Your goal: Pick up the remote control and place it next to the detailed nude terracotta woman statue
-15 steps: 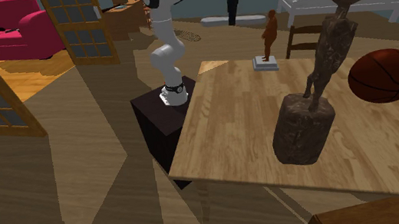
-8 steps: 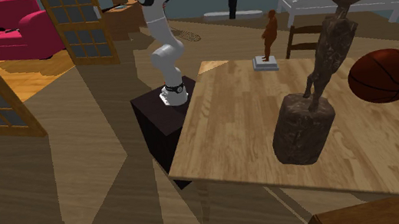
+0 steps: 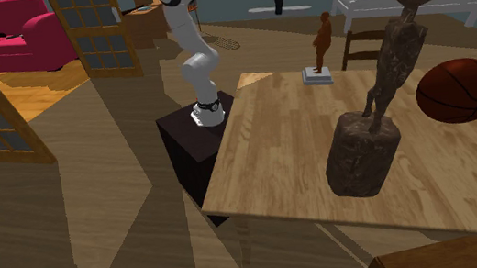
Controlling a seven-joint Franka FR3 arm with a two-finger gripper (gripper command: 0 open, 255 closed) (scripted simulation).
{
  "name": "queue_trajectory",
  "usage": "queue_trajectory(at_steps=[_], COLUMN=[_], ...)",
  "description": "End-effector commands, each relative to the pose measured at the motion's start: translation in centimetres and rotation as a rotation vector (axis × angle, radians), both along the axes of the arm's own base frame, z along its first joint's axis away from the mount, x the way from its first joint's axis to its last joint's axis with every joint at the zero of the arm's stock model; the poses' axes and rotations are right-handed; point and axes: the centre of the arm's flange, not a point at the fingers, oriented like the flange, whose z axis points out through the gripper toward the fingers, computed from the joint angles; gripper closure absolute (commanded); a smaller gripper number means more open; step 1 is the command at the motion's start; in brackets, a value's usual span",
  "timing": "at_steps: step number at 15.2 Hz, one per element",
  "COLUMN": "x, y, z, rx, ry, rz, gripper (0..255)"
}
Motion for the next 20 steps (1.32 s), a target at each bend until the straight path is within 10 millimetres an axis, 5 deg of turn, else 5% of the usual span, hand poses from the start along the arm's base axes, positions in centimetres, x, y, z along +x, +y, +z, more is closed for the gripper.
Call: queue_trajectory(at_steps=[1,20], x=[-1.7,-18.2], y=[2.0,20.8], z=[0.2,0.3], rx=[0.0,0.0], ry=[-0.001,-0.001], rz=[-0.002,-0.002], gripper=[255,255])
